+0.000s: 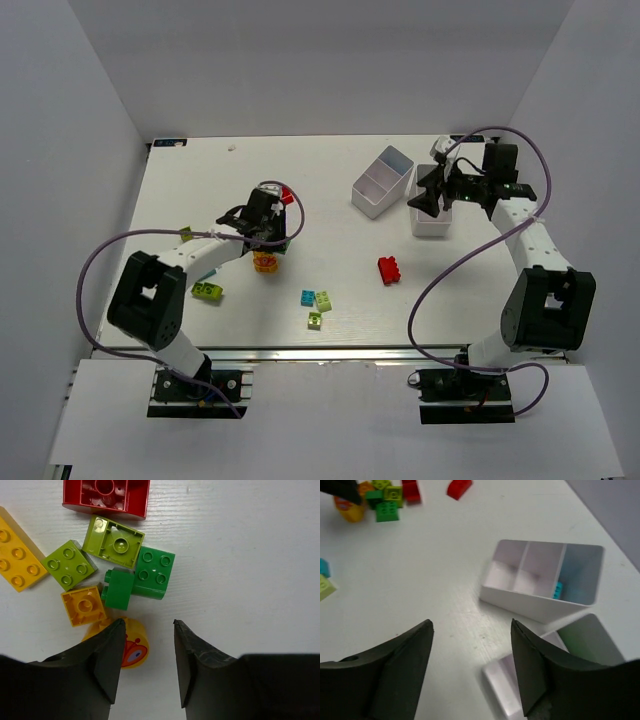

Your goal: Sort the legos into containers by color

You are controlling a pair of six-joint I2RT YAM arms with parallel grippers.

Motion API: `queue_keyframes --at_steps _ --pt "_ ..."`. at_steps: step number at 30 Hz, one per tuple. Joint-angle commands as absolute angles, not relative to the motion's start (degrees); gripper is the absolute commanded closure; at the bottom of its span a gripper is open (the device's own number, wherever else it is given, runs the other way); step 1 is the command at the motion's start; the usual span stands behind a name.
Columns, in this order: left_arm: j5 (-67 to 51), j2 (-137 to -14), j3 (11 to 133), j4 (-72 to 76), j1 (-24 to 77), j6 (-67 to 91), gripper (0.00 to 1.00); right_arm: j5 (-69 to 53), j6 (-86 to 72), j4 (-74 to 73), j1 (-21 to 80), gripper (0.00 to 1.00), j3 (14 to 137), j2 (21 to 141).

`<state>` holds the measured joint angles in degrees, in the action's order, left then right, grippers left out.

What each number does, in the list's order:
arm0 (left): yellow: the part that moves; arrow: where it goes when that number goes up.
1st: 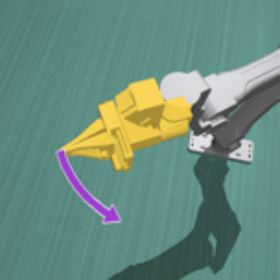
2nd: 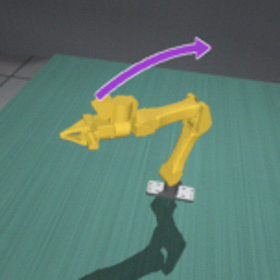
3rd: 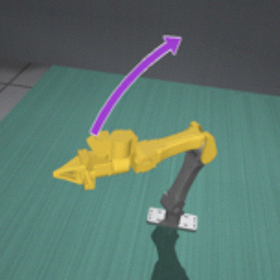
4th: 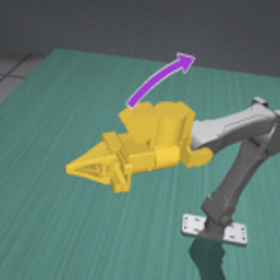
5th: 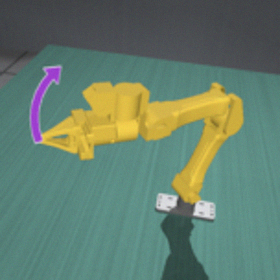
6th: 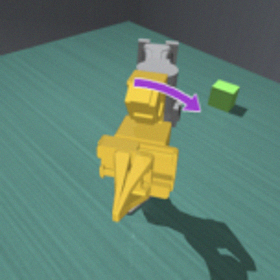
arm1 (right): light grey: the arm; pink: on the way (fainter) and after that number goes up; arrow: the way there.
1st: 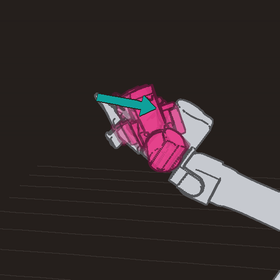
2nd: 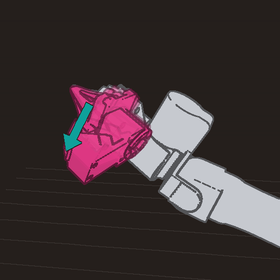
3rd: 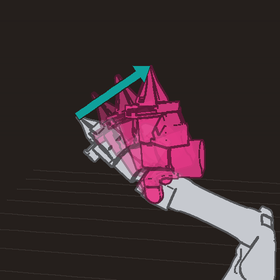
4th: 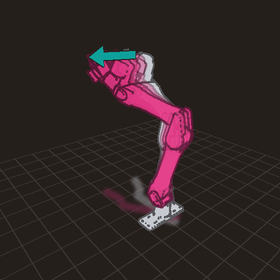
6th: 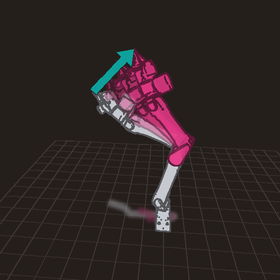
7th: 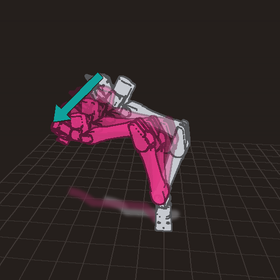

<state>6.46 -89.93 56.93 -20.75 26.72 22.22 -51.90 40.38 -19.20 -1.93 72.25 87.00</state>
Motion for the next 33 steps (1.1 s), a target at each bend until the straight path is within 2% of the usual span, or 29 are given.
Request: queue_keyframes --at_steps 1,6,24,31,33 --pt "10.10 -92.27 60.73 -23.28 26.98 17.85 0.47 -61.35 42.80 -22.68 -2.02 0.34 68.91 86.22" --pt "12.65 -96.15 64.51 -24.78 26.98 14.25 0.50 -60.82 42.28 -22.41 -2.02 0.40 67.50 85.43" --pt "14.85 -103.18 67.32 -26.02 26.98 9.58 0.50 -59.33 38.94 -19.69 -2.02 0.39 67.94 86.04" --pt "12.93 -102.23 67.85 -26.37 26.98 10.63 0.77 -60.73 38.67 -22.13 -1.06 0.42 68.03 85.87" --pt "9.51 -98.63 66.98 -25.84 26.98 12.91 0.82 -59.34 38.07 -24.86 3.65 0.43 68.29 86.13"
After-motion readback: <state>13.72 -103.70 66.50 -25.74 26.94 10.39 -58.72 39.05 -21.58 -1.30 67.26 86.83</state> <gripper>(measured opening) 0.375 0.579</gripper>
